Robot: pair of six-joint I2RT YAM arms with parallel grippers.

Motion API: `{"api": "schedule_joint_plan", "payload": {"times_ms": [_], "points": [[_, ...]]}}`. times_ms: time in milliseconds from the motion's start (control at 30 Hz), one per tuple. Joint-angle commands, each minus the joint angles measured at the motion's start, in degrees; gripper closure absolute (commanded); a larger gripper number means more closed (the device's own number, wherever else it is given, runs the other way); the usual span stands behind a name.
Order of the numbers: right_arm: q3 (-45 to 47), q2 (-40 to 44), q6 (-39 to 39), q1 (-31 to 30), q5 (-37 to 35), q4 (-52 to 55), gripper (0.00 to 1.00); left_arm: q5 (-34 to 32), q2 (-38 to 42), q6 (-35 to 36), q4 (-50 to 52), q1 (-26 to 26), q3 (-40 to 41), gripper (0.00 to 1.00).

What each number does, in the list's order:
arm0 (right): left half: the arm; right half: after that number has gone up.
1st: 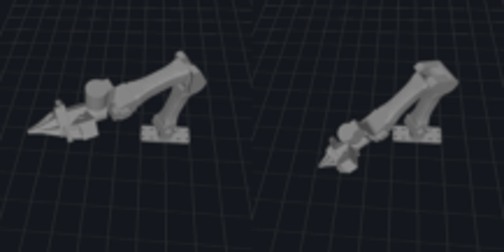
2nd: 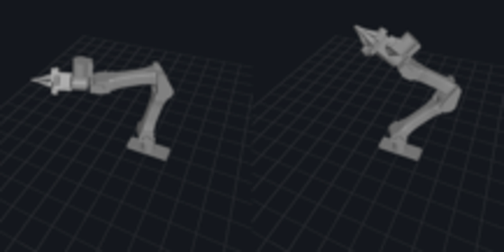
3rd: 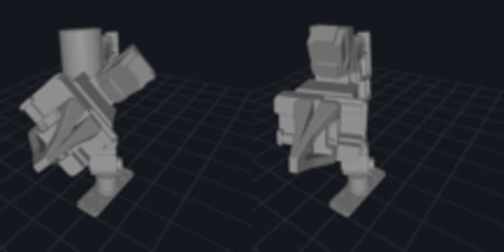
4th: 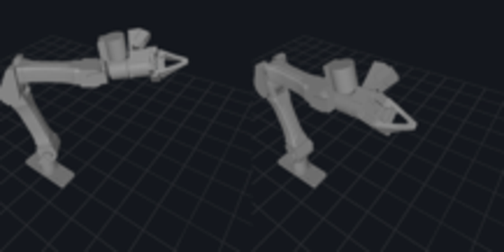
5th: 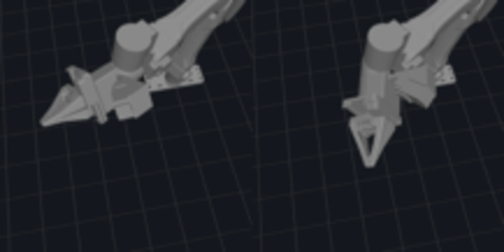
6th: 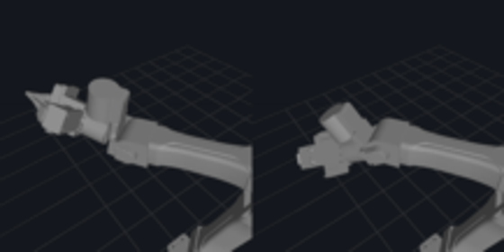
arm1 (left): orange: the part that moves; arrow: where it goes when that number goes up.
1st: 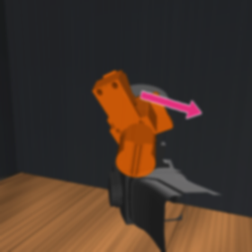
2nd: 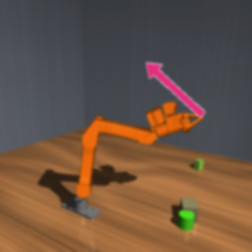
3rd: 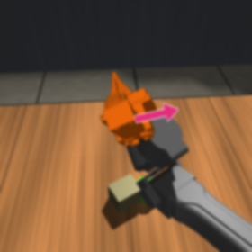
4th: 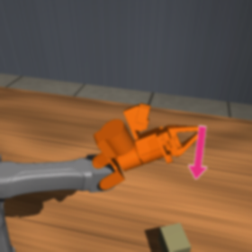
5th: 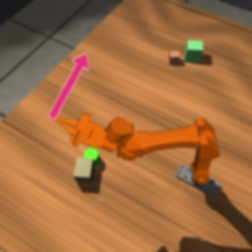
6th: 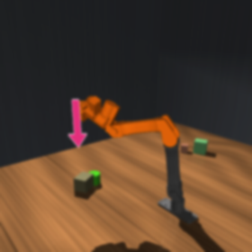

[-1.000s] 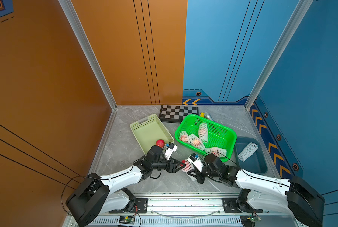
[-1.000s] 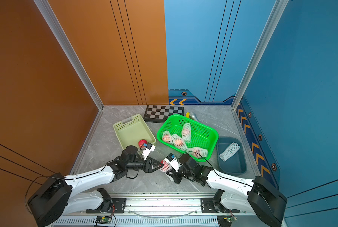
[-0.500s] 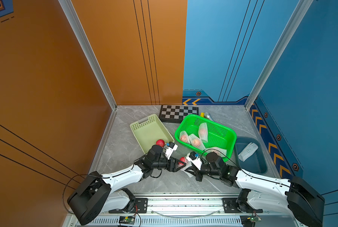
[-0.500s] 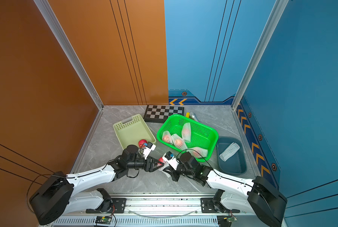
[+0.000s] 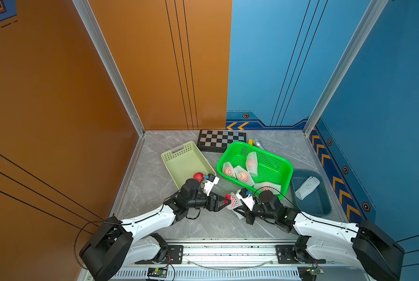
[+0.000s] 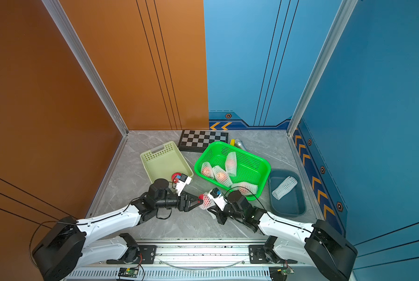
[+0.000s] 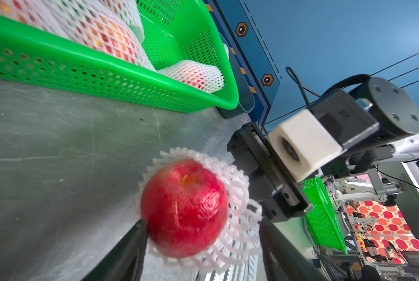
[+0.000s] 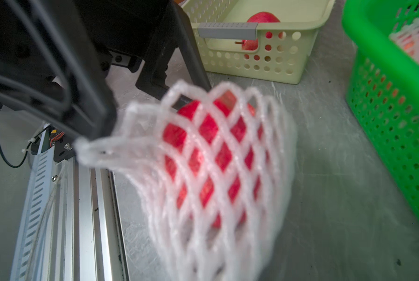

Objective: Remove foam nets from apples
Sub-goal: Pick up the apple from the center of the board.

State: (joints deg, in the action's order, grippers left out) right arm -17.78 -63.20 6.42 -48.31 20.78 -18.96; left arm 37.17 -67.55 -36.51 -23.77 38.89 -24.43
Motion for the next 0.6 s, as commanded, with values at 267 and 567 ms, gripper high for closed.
{"api": "schedule_joint_plan", "payload": {"times_ms": [267,567], "points": [[2.4,3.1,-0.3,-0.7,0.8,-8.3,1.0,3.5,-0.6,0.1,-1.4,-0.5,-0.5,0.31],[4.8,3.2,-2.3,-0.8,0.6,-11.5,1.0,1.5,1.8,-0.3,-1.5,-1.6,0.8,0.31]]}}
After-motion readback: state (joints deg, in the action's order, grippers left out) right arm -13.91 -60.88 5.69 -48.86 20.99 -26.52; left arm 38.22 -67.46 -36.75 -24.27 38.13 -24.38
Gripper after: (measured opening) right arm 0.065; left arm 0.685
